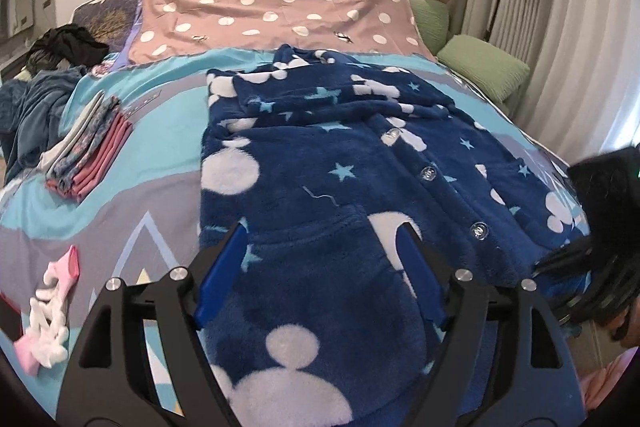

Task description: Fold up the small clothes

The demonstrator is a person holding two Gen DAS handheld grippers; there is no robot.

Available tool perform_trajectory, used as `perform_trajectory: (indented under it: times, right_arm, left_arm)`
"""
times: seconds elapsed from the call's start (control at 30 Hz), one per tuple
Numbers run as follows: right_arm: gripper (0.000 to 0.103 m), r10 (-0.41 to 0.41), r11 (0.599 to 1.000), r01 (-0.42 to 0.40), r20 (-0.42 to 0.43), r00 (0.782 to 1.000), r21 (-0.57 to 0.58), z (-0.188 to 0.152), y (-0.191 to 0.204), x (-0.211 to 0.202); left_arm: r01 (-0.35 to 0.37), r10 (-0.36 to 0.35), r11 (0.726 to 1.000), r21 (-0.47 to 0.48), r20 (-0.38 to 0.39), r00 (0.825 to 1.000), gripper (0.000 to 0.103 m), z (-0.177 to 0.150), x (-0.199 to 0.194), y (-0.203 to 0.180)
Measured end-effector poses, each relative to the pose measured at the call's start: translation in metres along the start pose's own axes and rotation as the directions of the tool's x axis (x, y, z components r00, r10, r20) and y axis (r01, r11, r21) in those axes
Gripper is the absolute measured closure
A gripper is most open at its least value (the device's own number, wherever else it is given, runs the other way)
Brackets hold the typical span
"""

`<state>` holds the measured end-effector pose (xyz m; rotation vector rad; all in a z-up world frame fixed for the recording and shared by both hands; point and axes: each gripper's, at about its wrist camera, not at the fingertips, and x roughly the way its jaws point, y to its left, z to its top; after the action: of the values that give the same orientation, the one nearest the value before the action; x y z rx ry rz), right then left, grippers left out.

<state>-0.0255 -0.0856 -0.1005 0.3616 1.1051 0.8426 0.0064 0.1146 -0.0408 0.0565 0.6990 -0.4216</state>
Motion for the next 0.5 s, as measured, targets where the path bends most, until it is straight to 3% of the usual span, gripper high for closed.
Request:
perform_trajectory:
  times: [0.03, 0.07, 0.1, 0.13, 0.23, 0.33, 0.4, 0.5]
  right_arm:
    - [0.060, -0.020, 1.000, 0.020, -0.008, 1.000, 0.001, 0.001, 0.000, 0.007]
    - [0.067, -0.009, 1.000, 0.009, -0.006, 1.000, 0.011, 0.002, 0.000, 0.011]
    - [0.090, 0.008, 1.000, -0.008, -0.003, 1.000, 0.021, 0.004, 0.002, 0.014]
    - [0.096, 0.019, 1.000, -0.019, -0.001, 1.000, 0.023, 0.006, 0.004, 0.013]
    - [0.096, 0.080, 0.997, -0.080, 0.104, 0.991, -0.002, 0.010, 0.019, -0.019]
    - [0.096, 0.068, 0.997, -0.063, 0.170, 0.983, -0.034, 0.004, 0.025, -0.051]
    - [0.092, 0.002, 0.999, 0.003, 0.150, 0.989, -0.032, -0.002, 0.017, -0.052]
    - [0.090, -0.115, 0.993, 0.113, 0.038, 0.993, 0.032, -0.016, -0.007, -0.025]
  left_arm:
    - [-0.006, 0.006, 1.000, -0.010, -0.002, 1.000, 0.025, -0.001, -0.001, 0.002]
    - [-0.011, 0.011, 1.000, -0.019, -0.005, 1.000, 0.025, -0.001, -0.001, 0.004]
    - [-0.019, 0.019, 0.999, -0.028, -0.009, 1.000, 0.025, -0.002, -0.002, 0.006]
    - [-0.024, 0.024, 0.999, -0.033, -0.009, 1.000, 0.025, -0.003, -0.003, 0.007]
    - [-0.042, 0.042, 0.998, -0.040, -0.003, 0.999, 0.024, -0.006, -0.010, 0.013]
    - [-0.070, 0.069, 0.996, -0.047, -0.014, 0.998, 0.023, -0.014, -0.015, 0.022]
    - [-0.075, 0.073, 0.995, -0.058, -0.036, 0.997, 0.023, -0.020, -0.013, 0.028]
    - [-0.087, 0.079, 0.993, -0.082, -0.102, 0.992, 0.023, -0.034, -0.005, 0.036]
